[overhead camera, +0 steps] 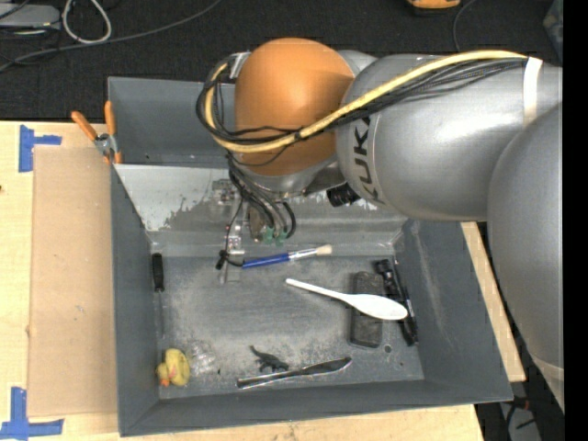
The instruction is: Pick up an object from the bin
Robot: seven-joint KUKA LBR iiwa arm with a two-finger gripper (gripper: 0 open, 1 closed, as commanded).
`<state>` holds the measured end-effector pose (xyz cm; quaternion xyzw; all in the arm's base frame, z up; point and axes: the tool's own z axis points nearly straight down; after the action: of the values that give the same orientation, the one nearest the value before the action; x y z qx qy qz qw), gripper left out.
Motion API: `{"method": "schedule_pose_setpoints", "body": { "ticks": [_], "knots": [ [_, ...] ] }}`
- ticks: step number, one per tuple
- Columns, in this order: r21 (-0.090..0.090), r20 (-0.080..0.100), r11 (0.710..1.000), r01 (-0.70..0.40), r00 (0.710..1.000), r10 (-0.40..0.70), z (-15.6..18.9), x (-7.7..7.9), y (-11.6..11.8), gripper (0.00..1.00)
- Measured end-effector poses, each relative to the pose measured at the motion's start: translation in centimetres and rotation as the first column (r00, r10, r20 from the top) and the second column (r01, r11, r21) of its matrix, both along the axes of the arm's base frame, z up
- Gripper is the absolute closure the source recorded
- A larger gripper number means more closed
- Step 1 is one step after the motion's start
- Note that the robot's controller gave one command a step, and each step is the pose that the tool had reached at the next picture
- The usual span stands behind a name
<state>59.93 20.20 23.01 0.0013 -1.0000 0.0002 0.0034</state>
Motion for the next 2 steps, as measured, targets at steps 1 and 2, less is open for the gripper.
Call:
{"method": "schedule_pose_setpoints", "body": {
  "ticks": [1, 2],
  "knots": [
    [0.001, 0.006, 1.000, 0.005, 1.000, -0.005, 0.3, 0.2, -0.1, 0.00],
    [0.001, 0.007, 0.995, -0.105, 0.995, 0.104, -6.5, -4.9, -1.9, 0.00]
  ]
}}
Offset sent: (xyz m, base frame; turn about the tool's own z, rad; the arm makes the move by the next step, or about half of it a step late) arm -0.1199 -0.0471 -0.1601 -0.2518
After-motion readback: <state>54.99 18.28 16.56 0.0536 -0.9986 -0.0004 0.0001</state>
